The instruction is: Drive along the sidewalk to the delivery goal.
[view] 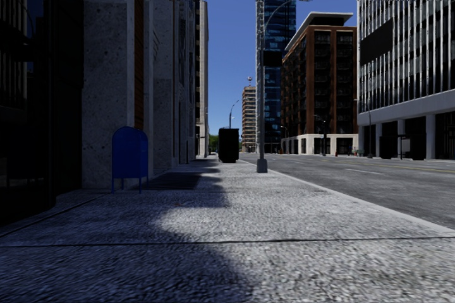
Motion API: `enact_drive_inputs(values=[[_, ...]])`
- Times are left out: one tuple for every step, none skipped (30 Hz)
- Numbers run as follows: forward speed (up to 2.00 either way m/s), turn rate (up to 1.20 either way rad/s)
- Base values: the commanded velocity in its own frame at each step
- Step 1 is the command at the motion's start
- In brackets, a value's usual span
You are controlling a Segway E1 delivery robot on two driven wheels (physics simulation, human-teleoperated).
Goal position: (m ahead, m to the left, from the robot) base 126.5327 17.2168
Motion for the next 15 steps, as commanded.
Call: enact_drive_inputs(values=[[1.6,0.45],[1.6,0.43],[1.6,0.23],[1.6,0.05],[1.6,0.0],[1.6,0.0],[1.6,0.0],[1.6,0.0],[1.6,0.0],[1.6,0.0],[1.6,0.0],[1.6,0.0],[1.6,0.0],[1.6,0.0],[1.6,0.0]])
